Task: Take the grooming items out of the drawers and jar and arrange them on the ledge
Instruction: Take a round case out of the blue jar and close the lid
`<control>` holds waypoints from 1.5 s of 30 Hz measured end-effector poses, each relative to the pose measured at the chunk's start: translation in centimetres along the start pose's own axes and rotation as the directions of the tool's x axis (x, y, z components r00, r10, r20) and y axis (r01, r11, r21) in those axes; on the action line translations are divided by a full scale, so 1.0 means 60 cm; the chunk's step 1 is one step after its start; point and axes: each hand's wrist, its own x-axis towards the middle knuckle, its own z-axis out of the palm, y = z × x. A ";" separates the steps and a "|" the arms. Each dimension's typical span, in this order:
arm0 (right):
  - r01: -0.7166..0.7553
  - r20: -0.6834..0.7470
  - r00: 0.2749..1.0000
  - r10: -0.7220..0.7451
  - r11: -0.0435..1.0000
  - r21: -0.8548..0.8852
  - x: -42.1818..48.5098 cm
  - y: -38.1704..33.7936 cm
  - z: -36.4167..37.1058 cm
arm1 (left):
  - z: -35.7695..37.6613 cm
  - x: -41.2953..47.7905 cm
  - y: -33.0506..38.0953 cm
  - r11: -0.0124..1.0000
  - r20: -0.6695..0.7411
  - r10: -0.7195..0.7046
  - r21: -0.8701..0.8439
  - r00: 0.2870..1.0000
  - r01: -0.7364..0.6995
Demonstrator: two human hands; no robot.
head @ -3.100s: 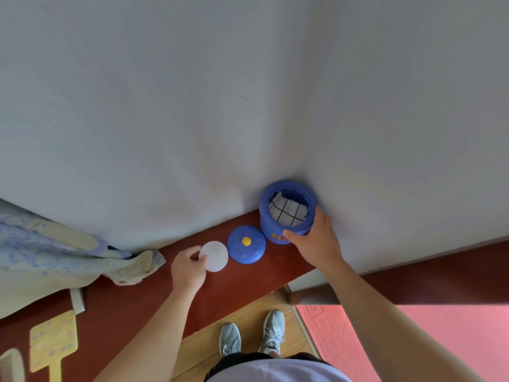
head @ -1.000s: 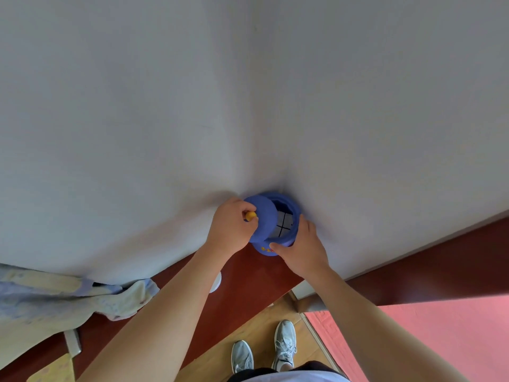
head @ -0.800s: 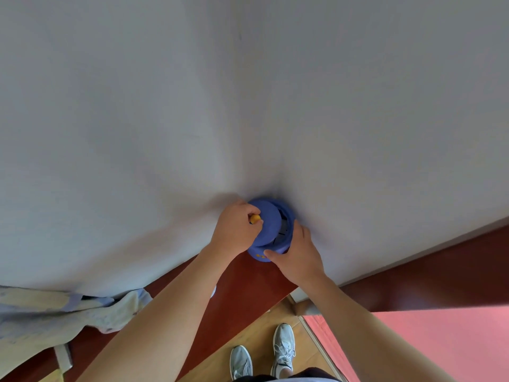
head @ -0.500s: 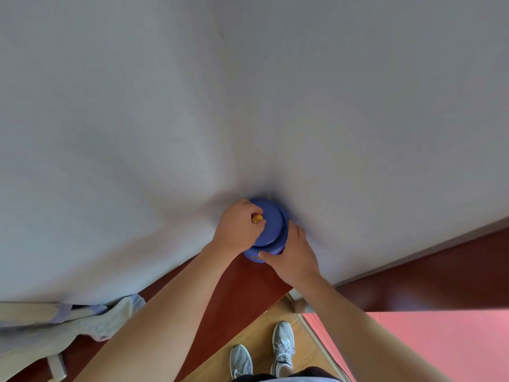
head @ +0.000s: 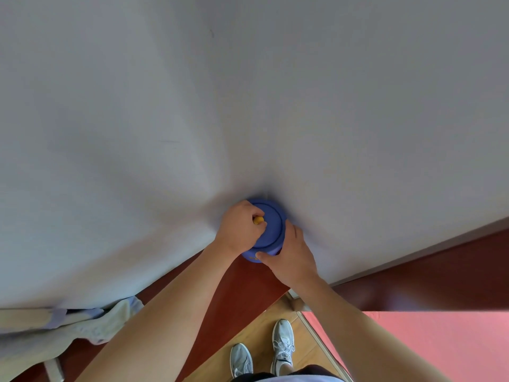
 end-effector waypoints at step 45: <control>0.070 0.019 0.997 -0.070 0.997 -0.028 0.006 0.004 -0.008 | -0.041 -0.054 0.009 0.992 -0.003 -0.104 -0.066 0.995 0.104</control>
